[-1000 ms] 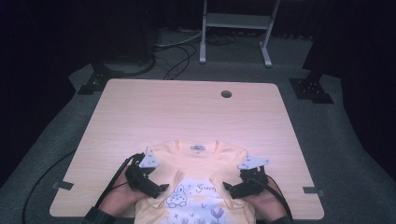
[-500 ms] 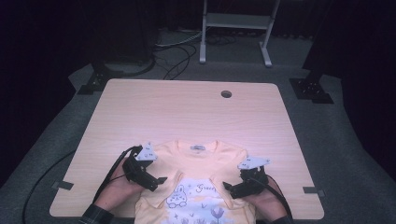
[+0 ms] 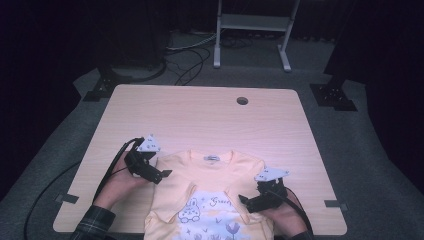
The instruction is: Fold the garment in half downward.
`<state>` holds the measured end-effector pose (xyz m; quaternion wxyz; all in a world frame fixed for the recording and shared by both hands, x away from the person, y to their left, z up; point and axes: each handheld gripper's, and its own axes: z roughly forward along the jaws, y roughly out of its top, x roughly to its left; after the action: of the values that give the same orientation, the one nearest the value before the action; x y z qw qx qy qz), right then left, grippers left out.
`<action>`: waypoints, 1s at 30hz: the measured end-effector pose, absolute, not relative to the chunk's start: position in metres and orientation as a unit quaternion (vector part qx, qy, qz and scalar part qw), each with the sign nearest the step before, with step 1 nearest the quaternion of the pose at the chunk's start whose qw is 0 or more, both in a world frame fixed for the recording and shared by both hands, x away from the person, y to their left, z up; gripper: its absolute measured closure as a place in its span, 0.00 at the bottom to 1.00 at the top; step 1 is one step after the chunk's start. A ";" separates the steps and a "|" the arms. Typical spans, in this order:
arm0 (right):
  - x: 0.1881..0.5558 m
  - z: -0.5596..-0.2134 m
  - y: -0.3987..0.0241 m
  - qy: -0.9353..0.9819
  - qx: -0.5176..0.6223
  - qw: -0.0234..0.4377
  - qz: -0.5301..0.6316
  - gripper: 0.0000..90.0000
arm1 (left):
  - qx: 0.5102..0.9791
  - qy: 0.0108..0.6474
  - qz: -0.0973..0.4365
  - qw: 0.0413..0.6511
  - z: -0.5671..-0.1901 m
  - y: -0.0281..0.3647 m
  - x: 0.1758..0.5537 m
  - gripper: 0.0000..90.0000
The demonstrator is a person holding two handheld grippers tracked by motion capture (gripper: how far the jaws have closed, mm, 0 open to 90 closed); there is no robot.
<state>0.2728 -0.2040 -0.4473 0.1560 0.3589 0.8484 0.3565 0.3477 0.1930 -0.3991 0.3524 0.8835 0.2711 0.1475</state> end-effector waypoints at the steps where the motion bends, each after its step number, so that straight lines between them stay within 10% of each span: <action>1: 0.273 -0.447 -0.204 0.848 0.359 0.156 0.356 0.00 | 0.883 0.274 0.146 0.353 -0.398 0.195 0.351 0.00; 30: 0.272 -0.447 -0.204 0.847 0.361 0.159 0.357 0.00 | 0.878 0.302 0.131 0.348 -0.435 0.225 0.395 0.00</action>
<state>0.2718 -0.2038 -0.4475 0.1590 0.3608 0.8468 0.3571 0.3952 0.2254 -0.4352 0.3477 0.8780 0.3018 0.1311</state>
